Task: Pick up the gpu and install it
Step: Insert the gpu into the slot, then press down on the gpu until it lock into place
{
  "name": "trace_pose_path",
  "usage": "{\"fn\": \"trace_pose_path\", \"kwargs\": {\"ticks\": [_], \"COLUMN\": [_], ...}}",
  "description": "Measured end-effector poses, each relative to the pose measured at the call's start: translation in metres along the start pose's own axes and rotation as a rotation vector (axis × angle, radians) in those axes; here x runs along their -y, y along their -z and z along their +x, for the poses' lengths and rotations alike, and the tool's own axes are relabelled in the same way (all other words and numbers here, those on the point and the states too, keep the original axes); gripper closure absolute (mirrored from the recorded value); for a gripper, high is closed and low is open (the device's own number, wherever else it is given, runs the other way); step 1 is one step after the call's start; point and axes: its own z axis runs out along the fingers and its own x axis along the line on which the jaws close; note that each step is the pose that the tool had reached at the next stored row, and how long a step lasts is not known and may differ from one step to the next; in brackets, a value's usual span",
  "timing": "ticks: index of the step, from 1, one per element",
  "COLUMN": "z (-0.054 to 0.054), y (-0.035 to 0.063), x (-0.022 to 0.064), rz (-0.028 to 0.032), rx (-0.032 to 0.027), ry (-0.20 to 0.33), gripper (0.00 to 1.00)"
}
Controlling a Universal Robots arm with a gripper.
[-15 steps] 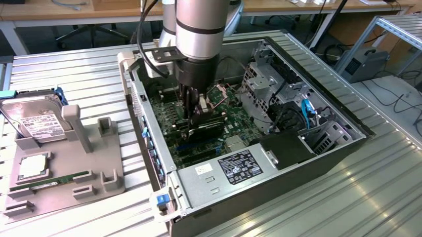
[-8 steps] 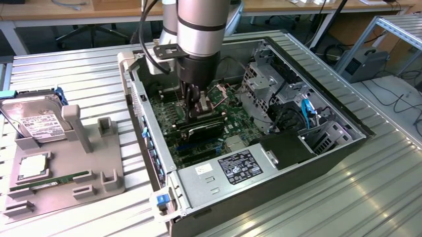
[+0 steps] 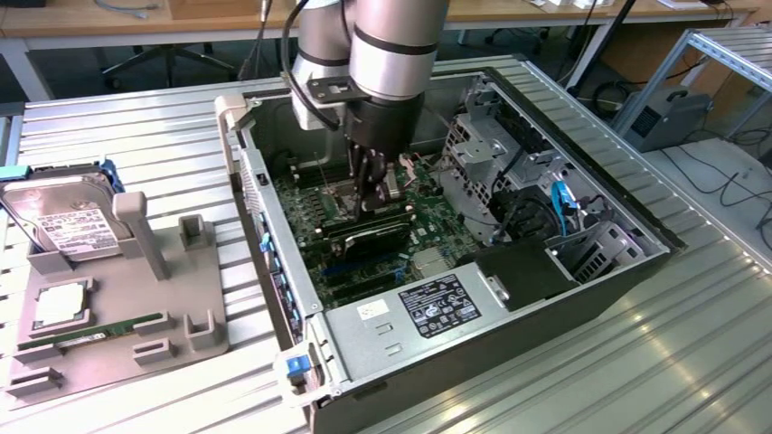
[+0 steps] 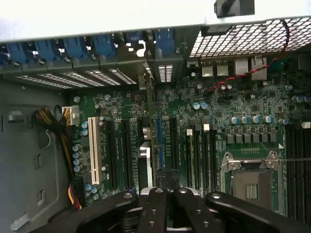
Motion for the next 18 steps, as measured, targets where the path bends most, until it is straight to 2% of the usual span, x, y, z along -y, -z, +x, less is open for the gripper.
{"fn": "trace_pose_path", "kwargs": {"ticks": [3, 9, 18], "z": [0.0, 0.0, 0.011], "y": [0.0001, 0.0002, -0.0015], "x": [0.0026, 0.0026, -0.0146], "rz": [-0.0033, -0.0034, -0.0019], "rx": [-0.0002, -0.0003, -0.0008], "ry": [0.0, 0.0, 0.0], "gripper": [0.89, 0.89, 0.89]}}
